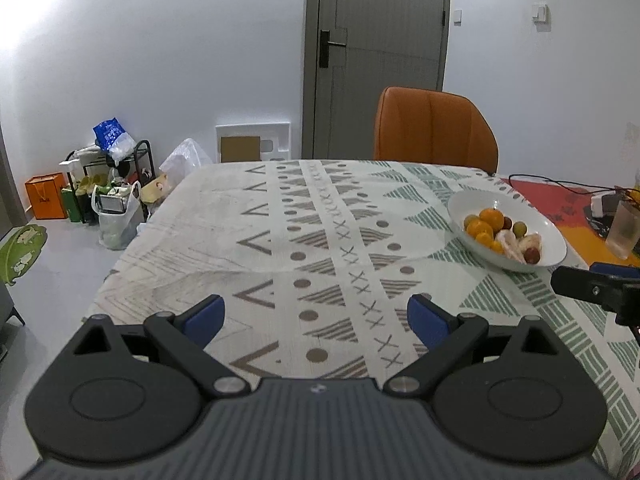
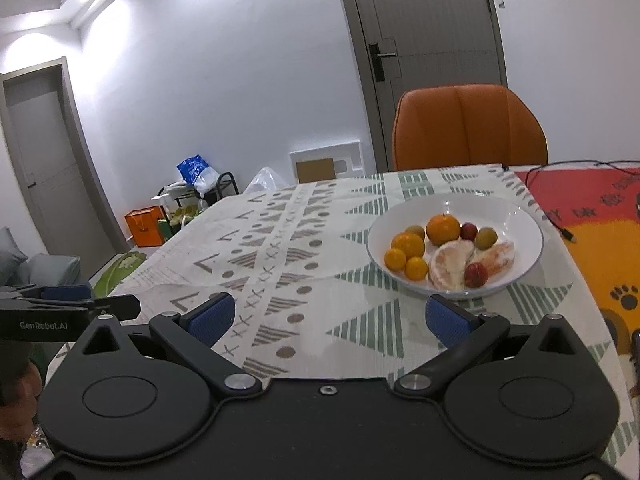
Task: Organize fruits
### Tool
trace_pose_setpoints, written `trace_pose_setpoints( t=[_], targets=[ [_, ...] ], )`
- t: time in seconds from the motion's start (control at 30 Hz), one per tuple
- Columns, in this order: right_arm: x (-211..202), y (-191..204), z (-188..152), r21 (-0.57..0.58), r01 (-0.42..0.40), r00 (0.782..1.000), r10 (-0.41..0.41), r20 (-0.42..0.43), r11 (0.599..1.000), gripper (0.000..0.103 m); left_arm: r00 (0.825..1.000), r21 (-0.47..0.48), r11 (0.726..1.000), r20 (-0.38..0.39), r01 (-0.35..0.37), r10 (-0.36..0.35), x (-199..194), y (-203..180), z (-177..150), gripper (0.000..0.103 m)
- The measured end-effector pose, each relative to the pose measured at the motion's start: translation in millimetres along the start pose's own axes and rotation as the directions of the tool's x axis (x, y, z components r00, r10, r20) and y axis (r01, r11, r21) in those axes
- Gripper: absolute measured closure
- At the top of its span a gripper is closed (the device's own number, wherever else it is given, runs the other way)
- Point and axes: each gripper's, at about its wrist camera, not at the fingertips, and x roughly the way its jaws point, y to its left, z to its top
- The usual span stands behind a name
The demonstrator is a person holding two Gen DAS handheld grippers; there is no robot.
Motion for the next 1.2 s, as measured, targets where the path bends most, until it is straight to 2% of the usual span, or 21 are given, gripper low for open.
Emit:
trace_pose_setpoints(
  t=[0.87,1.2],
  targets=[
    [1.8,1.3,-7.0,0.002,-0.002,1.000,0.002,-0.020,1.000,0.000,1.000,-0.022,1.000,-0.011,0.008,-0.008,-0.7,0.4,-4.3,0.006],
    [-0.7,4.2,-4.8,-0.009,0.003,1.000,-0.003,-0.014,1.000,0.000,0.999,-0.033,0.999,-0.005,0.034,-0.034,-0.8,-1.0,0.2,0.006]
  ],
)
